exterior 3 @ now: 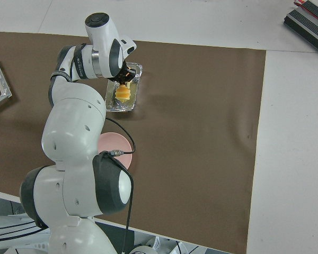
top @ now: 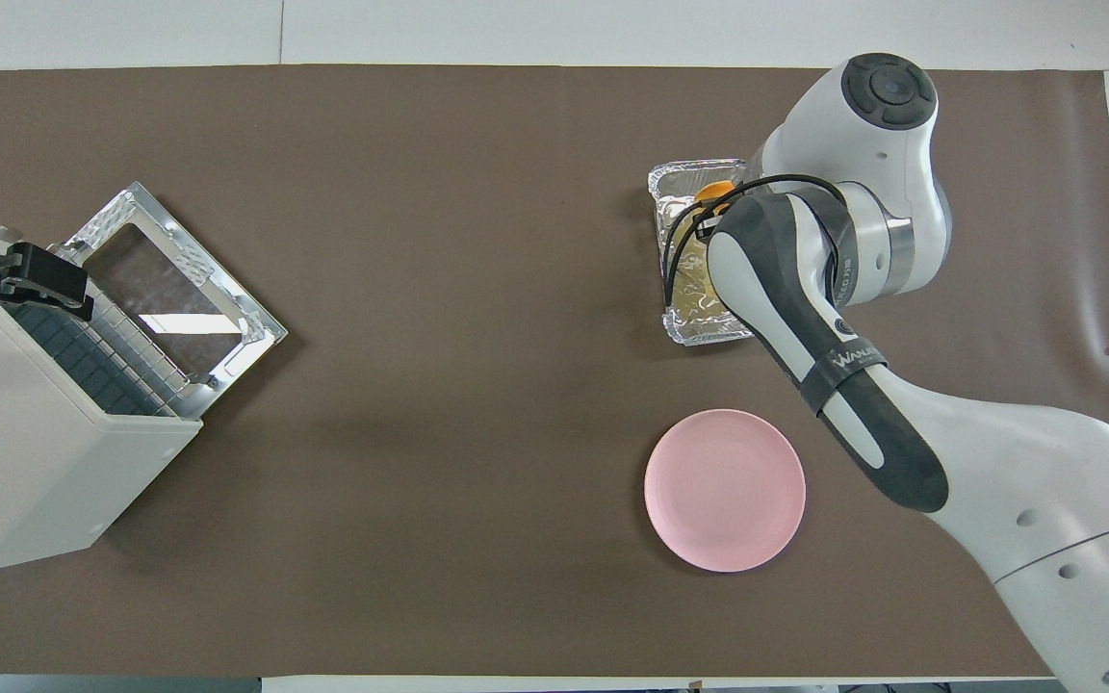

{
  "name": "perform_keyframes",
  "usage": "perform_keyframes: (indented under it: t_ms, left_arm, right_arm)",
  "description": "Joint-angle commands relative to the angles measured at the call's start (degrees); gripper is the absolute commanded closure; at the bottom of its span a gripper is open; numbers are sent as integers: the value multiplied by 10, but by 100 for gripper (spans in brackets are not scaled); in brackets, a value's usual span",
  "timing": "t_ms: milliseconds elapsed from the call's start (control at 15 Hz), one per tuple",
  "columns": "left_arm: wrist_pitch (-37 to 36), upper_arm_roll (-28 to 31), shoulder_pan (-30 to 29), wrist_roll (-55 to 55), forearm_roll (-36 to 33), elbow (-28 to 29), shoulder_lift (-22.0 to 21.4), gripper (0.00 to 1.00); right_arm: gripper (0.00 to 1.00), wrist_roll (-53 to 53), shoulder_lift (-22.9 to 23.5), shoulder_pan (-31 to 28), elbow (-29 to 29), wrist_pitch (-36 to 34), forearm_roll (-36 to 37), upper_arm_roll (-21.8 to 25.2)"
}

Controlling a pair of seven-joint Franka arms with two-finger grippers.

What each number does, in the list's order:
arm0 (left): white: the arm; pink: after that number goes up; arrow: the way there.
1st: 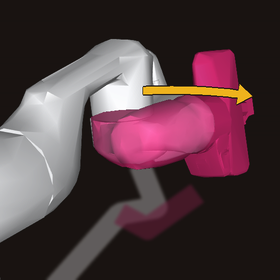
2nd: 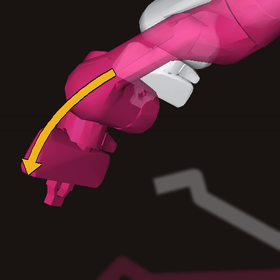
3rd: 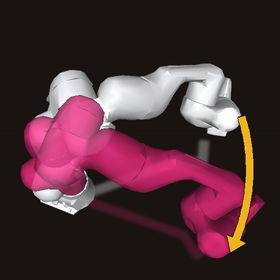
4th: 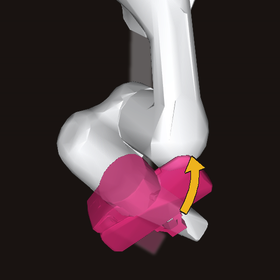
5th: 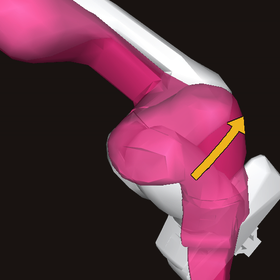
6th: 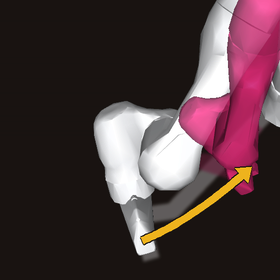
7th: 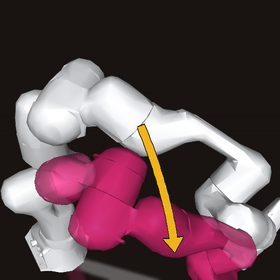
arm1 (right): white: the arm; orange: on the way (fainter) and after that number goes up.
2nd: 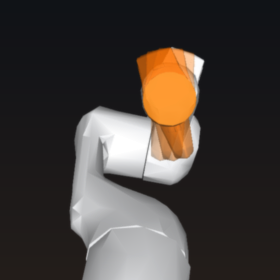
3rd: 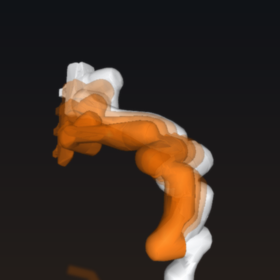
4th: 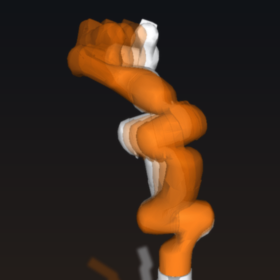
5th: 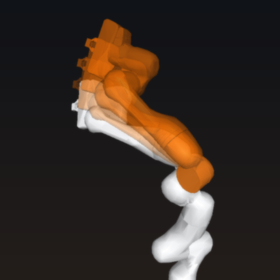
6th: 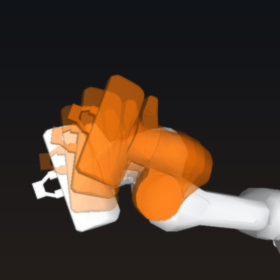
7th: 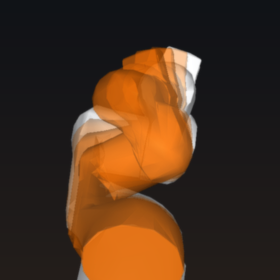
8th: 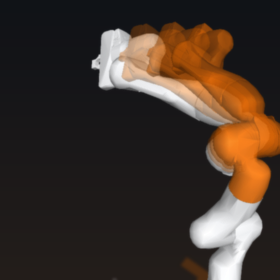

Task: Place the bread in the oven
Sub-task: 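Lower the bread roll into the foil tray and open the right gripper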

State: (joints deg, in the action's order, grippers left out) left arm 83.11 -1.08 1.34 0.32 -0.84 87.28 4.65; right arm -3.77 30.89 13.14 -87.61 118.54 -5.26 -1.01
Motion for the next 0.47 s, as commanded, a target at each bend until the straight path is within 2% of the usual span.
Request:
perform_keyframes:
  t_ms: [0, 67, 134, 401]
  left_arm:
    - [5, 4, 3, -1, -5, 13, -12, 0]
    - [5, 4, 3, -1, -5, 13, -12, 0]
    - [5, 4, 3, -1, -5, 13, -13, 0]
    - [5, 4, 3, -1, -5, 13, -12, 0]
  right_arm:
    - [70, 16, -3, -2, -19, 20, 1, -5]
    - [9, 13, -3, -1, -20, 23, 0, -5]
    - [0, 12, -4, -1, -19, 21, 0, -5]
    - [0, 12, -7, -5, -12, 4, -4, -5]
